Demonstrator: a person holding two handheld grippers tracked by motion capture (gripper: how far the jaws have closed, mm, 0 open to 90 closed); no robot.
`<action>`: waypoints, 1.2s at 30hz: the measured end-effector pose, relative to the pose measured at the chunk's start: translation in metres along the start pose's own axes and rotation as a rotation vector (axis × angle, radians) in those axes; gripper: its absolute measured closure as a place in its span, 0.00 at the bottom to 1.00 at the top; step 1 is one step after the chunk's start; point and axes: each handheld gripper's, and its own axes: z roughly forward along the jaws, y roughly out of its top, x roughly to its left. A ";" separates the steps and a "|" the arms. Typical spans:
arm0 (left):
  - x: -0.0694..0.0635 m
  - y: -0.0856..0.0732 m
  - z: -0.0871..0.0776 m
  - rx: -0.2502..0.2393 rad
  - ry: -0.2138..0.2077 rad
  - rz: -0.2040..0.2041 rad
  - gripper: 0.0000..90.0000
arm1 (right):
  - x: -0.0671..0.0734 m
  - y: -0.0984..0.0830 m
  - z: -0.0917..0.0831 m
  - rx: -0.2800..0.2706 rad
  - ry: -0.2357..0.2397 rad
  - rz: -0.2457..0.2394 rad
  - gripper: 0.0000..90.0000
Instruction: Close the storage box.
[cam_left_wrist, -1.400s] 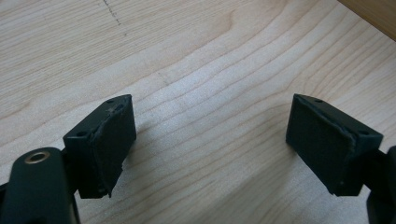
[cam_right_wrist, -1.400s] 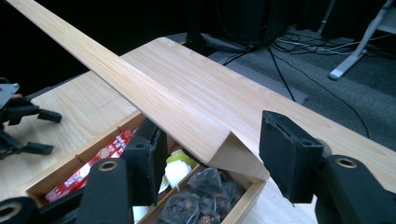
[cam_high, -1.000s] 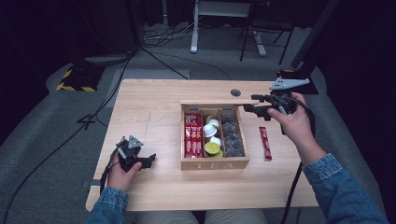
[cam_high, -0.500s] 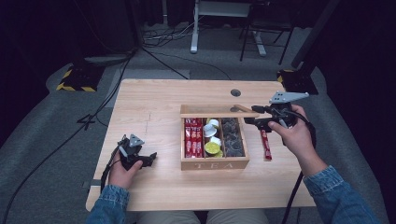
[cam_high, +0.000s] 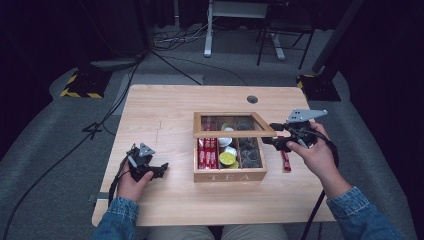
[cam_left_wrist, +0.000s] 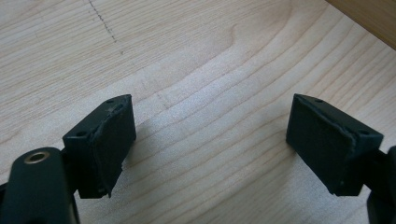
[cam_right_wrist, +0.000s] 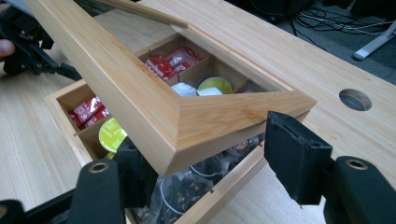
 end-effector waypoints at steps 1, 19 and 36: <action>0.000 0.000 0.000 0.000 0.000 0.000 0.18 | 0.001 -0.002 0.000 0.003 -0.001 -0.001 0.41; 0.000 0.000 0.000 0.000 0.000 0.000 0.18 | 0.011 -0.030 0.014 0.073 -0.002 -0.017 0.40; 0.000 0.000 0.000 0.000 0.000 0.000 0.18 | 0.020 -0.048 0.030 0.143 0.020 -0.041 0.43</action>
